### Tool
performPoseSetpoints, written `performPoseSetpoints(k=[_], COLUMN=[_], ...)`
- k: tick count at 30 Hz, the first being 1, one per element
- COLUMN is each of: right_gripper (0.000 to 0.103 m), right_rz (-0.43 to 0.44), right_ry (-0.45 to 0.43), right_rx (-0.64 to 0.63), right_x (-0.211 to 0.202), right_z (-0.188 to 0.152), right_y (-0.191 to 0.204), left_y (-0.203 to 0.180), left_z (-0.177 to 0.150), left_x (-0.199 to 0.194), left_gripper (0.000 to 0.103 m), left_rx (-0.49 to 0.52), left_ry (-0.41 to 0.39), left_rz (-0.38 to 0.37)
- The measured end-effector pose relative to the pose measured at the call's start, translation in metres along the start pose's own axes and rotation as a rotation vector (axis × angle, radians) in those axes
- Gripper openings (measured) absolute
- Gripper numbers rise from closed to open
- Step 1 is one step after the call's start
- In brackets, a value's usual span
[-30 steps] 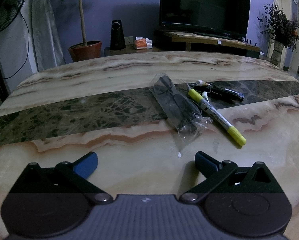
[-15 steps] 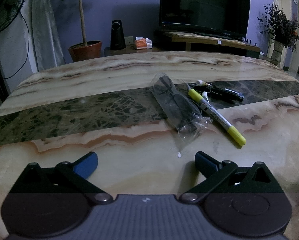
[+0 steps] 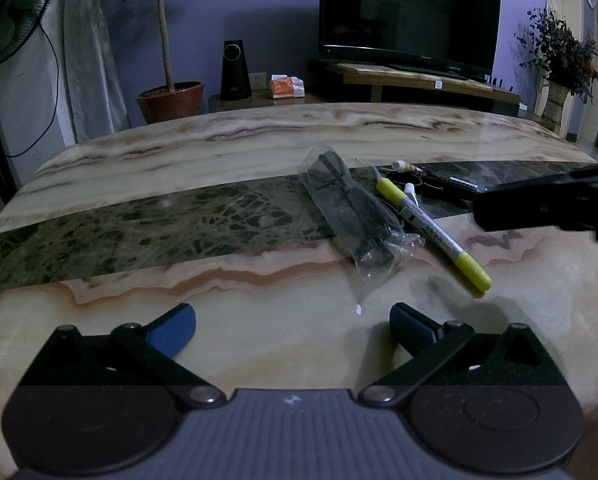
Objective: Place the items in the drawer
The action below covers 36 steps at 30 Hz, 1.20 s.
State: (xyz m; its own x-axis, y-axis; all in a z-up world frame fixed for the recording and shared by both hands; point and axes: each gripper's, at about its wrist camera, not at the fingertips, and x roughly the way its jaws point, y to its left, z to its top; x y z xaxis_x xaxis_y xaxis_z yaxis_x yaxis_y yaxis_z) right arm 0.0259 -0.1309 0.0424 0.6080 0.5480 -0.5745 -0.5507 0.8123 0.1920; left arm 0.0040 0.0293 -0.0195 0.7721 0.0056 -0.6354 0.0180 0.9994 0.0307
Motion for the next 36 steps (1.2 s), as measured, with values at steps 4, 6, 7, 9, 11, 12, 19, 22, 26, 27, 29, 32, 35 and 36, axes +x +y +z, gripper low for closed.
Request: performPoseSetpoints(k=[4, 6, 7, 9, 11, 12, 19, 22, 26, 27, 29, 32, 35, 36], right_gripper=[0.043, 0.043, 0.043, 0.043, 0.043, 0.043, 0.043, 0.042, 0.036, 0.031, 0.015, 0.012, 0.011, 0.011], right_rz=[-0.006, -0.006, 0.002, 0.019, 0.024, 0.026, -0.009, -0.024, -0.036, -0.035, -0.023, -0.011, -0.003, 0.011], right_ry=[0.025, 0.034, 0.036, 0.036, 0.05, 0.059, 0.116, 0.136, 0.118, 0.112, 0.095, 0.083, 0.072, 0.065], right_rx=[-0.022, -0.016, -0.005, 0.011, 0.0, -0.011, -0.016, -0.023, -0.043, -0.038, -0.014, 0.026, 0.053, 0.074], right_x=[0.021, 0.031, 0.036, 0.043, 0.052, 0.057, 0.091, 0.1, 0.102, 0.101, 0.098, 0.092, 0.086, 0.082], right_z=[0.008, 0.013, 0.016, 0.022, 0.027, 0.029, 0.033, 0.028, 0.022, 0.022, 0.023, 0.025, 0.023, 0.022], right_y=[0.007, 0.008, 0.008, 0.01, 0.014, 0.016, 0.015, 0.013, 0.011, 0.01, 0.006, -0.001, -0.006, -0.01], left_y=[0.0, 0.0, 0.0, 0.0, 0.0, 0.0, 0.0, 0.0, 0.0, 0.0, 0.0, 0.0, 0.0, 0.0], left_z=[0.0, 0.0, 0.0, 0.0, 0.0, 0.0, 0.0, 0.0, 0.0, 0.0, 0.0, 0.0, 0.0, 0.0], left_x=[0.0, 0.0, 0.0, 0.0, 0.0, 0.0, 0.0, 0.0, 0.0, 0.0, 0.0, 0.0, 0.0, 0.0], left_gripper=[0.103, 0.103, 0.103, 0.103, 0.103, 0.103, 0.103, 0.103, 0.103, 0.103, 0.103, 0.103, 0.103, 0.103], left_rx=[0.0, 0.0, 0.0, 0.0, 0.0, 0.0, 0.0, 0.0, 0.0, 0.0, 0.0, 0.0, 0.0, 0.0], left_ry=[0.0, 0.0, 0.0, 0.0, 0.0, 0.0, 0.0, 0.0, 0.0, 0.0, 0.0, 0.0, 0.0, 0.0], left_rz=[0.0, 0.0, 0.0, 0.0, 0.0, 0.0, 0.0, 0.0, 0.0, 0.0, 0.0, 0.0, 0.0, 0.0])
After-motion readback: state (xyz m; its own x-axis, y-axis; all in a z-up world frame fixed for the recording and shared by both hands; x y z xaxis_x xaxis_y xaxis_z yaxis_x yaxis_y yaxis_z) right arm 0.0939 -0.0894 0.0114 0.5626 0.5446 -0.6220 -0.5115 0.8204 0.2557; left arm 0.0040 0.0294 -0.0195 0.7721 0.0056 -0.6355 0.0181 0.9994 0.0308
